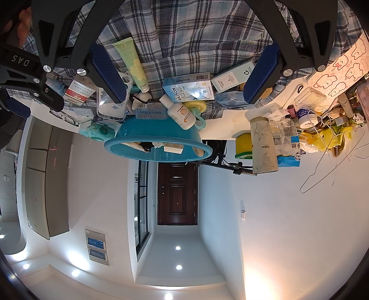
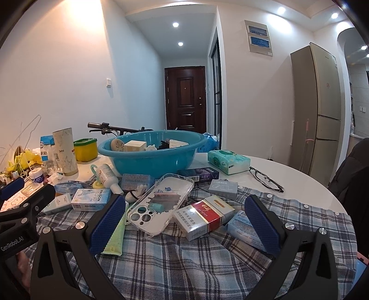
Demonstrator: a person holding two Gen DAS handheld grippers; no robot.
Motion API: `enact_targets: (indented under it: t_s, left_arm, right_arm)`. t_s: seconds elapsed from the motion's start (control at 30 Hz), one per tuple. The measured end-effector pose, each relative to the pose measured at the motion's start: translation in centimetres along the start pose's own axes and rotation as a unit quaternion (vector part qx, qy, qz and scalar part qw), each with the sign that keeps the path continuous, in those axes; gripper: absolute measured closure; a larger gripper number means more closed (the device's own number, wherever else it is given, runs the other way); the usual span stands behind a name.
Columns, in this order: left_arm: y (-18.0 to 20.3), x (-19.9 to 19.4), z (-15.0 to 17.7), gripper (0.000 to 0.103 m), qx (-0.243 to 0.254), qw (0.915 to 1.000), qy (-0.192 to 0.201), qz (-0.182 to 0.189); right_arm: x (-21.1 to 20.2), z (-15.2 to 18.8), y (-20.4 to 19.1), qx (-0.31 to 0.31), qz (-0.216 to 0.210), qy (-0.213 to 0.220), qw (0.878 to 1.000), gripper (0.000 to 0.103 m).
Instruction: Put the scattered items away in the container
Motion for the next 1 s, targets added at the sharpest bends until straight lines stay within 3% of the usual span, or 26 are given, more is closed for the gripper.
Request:
enact_targets:
  t_s: [0.63,1.0]
  left_arm:
    - [0.48,0.3,0.15,0.0,0.005,0.9999,-0.005,0.011]
    - [0.59,0.7,0.35,0.0,0.003,0.9998,-0.017,0.01]
  right_arm:
    - [-0.46,-0.26,0.48,0.008,0.013,0.009,1.0,0.0]
    - [0.37,0.12,0.26,0.008,0.001,-0.013,1.0,0.0]
Point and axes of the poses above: each gripper's, at about its wrist camera, not at the fingertips, and x roughly the way its jaws point, y to its right, z to its underside, the point moved 10 cm from there along x, roughly the way its jaws point, and after that the axes turned 5 degrees about x, right-handed, at the moved point
